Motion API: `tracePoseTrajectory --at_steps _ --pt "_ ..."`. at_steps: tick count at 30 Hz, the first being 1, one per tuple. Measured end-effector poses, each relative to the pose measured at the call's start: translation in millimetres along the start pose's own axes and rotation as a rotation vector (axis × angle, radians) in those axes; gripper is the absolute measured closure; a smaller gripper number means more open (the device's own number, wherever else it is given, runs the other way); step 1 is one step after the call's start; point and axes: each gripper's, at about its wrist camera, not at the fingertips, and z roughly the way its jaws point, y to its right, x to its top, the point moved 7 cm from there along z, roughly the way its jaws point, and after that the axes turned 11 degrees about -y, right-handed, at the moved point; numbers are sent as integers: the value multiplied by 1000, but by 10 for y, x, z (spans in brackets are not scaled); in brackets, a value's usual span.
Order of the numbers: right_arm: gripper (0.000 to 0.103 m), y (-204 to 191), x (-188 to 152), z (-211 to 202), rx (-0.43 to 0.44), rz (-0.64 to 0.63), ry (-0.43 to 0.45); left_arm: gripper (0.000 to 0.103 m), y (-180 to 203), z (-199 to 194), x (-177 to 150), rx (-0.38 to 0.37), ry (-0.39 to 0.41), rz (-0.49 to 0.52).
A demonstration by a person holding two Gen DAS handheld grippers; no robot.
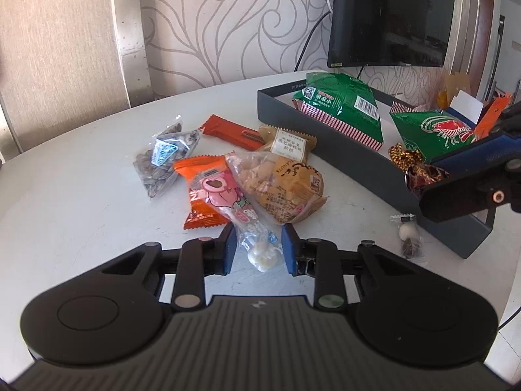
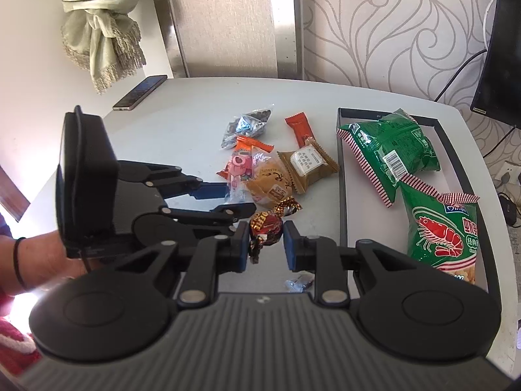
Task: Organize snacks
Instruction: 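Carry chocolate toward black box with right tool while left tool lifts pink lollipop packet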
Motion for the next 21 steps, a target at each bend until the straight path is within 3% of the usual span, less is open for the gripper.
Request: tracePoseTrajectory --at_steps 8,21 --pt "78 -92 37 61 18 -11 -2 76 -154 -187 -68 35 22 2" --pt "78 -242 96 -54 24 -40 23 78 -320 -315 -12 97 41 19"
